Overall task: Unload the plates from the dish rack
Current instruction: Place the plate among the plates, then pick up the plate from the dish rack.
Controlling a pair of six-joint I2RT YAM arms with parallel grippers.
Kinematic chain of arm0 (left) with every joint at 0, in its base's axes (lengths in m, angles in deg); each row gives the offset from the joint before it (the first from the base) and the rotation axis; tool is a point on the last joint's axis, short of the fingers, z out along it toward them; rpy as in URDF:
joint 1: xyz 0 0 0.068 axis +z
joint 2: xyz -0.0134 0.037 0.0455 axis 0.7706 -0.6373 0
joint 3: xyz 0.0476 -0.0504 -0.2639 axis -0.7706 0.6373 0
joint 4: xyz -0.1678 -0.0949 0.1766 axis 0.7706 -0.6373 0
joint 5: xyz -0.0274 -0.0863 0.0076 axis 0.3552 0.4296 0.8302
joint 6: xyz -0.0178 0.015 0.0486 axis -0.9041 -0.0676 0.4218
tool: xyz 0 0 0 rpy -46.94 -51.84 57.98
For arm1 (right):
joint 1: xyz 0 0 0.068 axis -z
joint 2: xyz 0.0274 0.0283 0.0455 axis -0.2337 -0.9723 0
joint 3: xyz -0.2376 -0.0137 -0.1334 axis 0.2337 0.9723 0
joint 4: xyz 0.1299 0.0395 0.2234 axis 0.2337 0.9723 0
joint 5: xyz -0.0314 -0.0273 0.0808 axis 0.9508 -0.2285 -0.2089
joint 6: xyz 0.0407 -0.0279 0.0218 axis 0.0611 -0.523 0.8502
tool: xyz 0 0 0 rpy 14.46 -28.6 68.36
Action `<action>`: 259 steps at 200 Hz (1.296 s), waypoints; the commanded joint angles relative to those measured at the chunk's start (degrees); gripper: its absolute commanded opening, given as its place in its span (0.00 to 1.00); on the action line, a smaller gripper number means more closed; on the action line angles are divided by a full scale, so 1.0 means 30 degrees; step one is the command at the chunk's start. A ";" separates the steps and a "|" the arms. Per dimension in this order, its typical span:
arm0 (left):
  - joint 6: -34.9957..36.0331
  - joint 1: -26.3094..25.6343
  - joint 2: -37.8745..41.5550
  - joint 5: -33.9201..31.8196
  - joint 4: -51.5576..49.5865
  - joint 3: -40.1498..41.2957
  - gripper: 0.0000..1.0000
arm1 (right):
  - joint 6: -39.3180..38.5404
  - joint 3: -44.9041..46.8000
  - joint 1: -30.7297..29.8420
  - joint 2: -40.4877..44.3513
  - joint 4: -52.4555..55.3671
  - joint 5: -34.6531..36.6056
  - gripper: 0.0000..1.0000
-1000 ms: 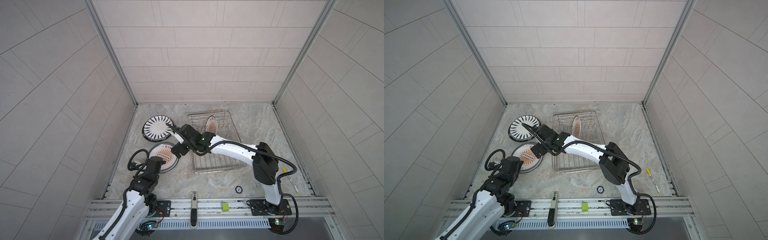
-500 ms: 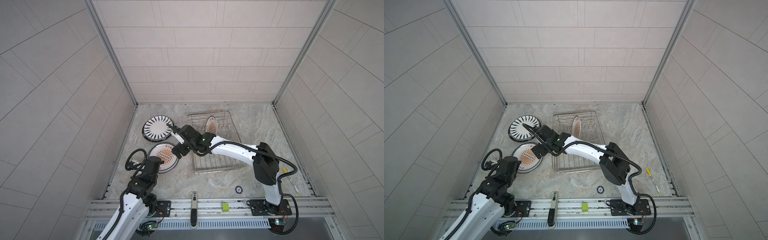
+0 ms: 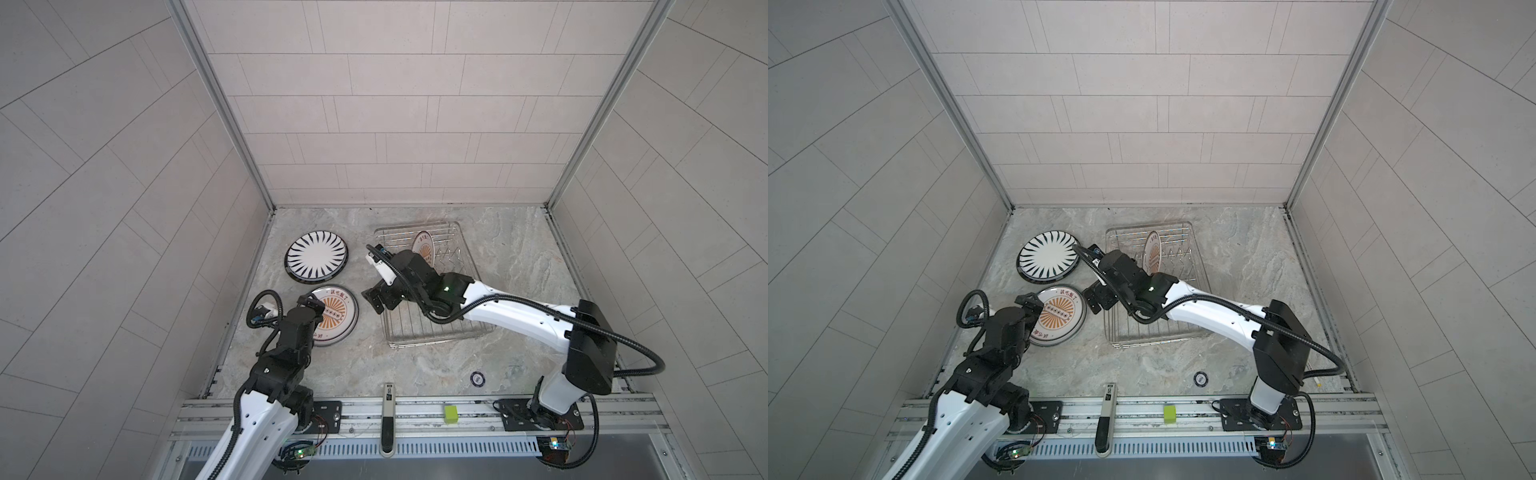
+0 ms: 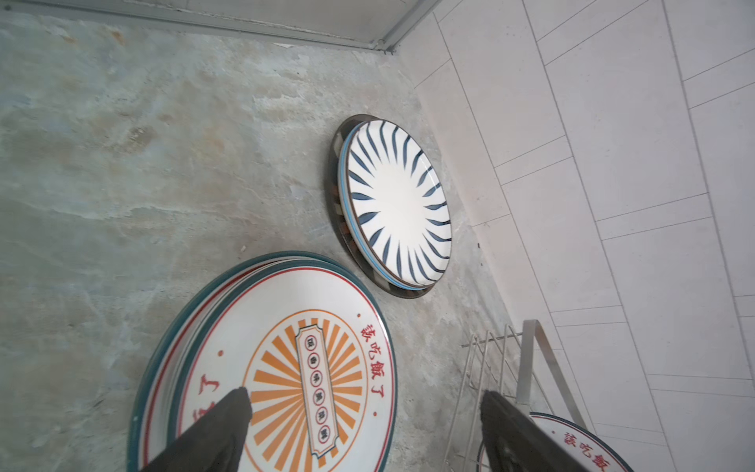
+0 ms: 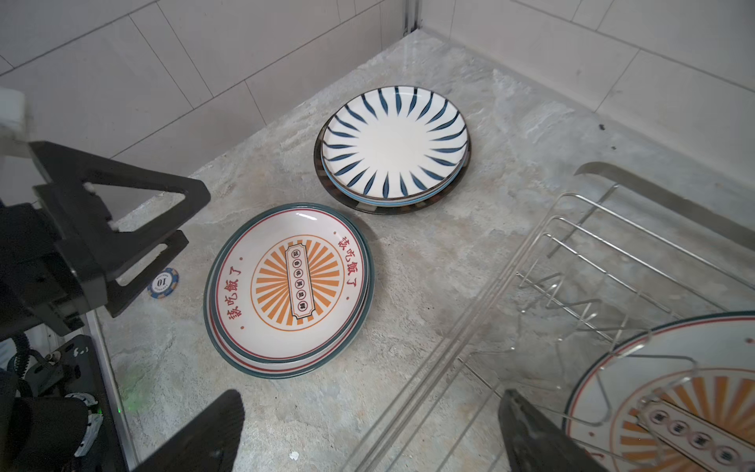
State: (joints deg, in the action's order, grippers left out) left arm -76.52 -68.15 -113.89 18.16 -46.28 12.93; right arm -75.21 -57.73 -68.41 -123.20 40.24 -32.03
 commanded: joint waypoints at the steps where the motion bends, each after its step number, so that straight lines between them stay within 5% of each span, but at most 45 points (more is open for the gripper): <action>1: 0.1496 0.0063 -0.0594 0.0641 0.2213 -0.0505 0.99 | -0.0307 0.1499 0.0326 0.1910 -0.1888 0.1780 1.00; 75: 0.4939 -0.0250 -0.3656 0.4747 0.9273 0.0088 1.00 | 0.0787 0.5286 0.2808 0.6249 -0.2684 0.2559 1.00; 145: 0.8377 -0.2346 -0.5874 0.7810 1.5943 0.0394 1.00 | 0.3124 0.6366 0.5987 0.8469 -0.1219 0.2599 1.00; 259: 1.1040 -0.4984 -1.2191 1.1368 1.8542 -0.2833 1.00 | 0.4059 0.3214 0.7246 0.5968 0.2169 0.4109 1.00</action>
State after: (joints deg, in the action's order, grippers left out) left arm -45.39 -82.49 -147.73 50.27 5.85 6.42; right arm -63.37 -44.96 -46.81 -102.72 44.28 -20.10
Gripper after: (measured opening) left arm 0.998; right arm 0.996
